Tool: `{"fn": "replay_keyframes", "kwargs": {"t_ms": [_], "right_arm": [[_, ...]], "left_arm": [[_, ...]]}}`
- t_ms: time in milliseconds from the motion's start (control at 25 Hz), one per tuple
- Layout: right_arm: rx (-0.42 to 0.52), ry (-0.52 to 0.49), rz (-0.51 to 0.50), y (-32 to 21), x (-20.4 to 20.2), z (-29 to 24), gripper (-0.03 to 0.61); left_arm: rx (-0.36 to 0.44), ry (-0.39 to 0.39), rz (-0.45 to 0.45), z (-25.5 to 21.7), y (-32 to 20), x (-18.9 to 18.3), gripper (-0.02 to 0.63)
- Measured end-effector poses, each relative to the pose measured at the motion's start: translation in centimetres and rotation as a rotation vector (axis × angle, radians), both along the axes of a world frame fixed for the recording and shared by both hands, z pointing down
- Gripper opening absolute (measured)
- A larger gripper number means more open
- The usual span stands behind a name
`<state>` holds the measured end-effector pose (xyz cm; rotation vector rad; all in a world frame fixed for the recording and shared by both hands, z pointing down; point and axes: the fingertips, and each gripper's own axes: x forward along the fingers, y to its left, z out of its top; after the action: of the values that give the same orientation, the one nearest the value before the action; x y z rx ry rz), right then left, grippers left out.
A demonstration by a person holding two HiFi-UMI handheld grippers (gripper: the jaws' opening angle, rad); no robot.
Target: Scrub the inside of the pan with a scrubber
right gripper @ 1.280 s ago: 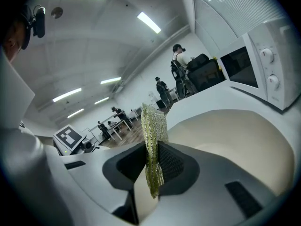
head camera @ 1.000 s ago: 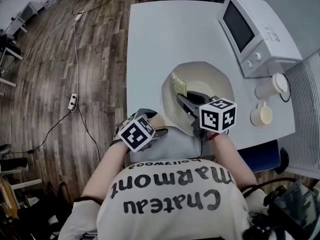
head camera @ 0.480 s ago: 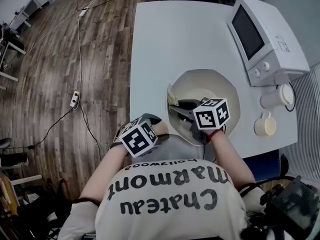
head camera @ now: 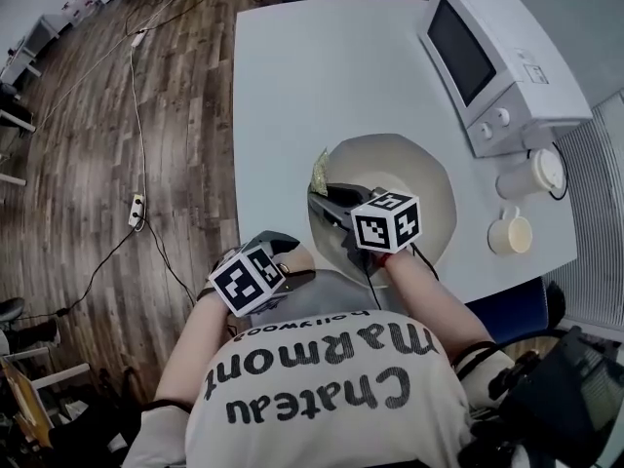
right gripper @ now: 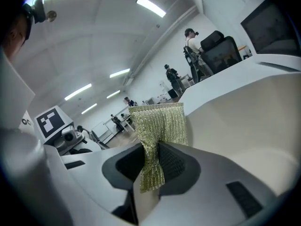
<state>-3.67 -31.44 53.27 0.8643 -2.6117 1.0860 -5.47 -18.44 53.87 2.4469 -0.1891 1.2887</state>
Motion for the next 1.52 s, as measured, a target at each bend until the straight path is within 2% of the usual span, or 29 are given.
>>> {"fn": "replay_keyframes", "kwargs": {"t_ms": [160, 360, 600, 840, 1000, 1120, 1520], "right_arm": [[0.005, -0.031, 0.113, -1.5, 0.9, 0.1, 0.077], [-0.006, -0.017, 0.247, -3.9, 2.6, 0.8, 0.077], [-0.021, 0.077, 0.362, -5.9, 4.9, 1.7, 0.077], [-0.04, 0.099, 0.48, -7.4, 7.5, 2.6, 0.077], [-0.038, 0.126, 0.549, -8.0, 10.0, 3.1, 0.077], [-0.078, 0.142, 0.621, -7.8, 12.4, 4.2, 0.077], [-0.136, 0.152, 0.687, -7.3, 16.4, 5.3, 0.074]], "left_arm": [[-0.001, -0.006, 0.014, 0.1, -0.1, 0.0, 0.239], [-0.002, -0.038, 0.04, 0.0, 0.1, -0.1, 0.246], [0.007, -0.066, 0.053, 0.1, 0.1, 0.0, 0.253], [0.008, -0.067, 0.046, 0.0, 0.2, 0.0, 0.253], [0.01, -0.037, 0.034, 0.0, 0.4, 0.4, 0.259], [0.013, -0.033, 0.025, 0.1, 0.5, 0.3, 0.259], [0.007, 0.009, -0.019, 0.0, 0.7, 0.7, 0.258]]}}
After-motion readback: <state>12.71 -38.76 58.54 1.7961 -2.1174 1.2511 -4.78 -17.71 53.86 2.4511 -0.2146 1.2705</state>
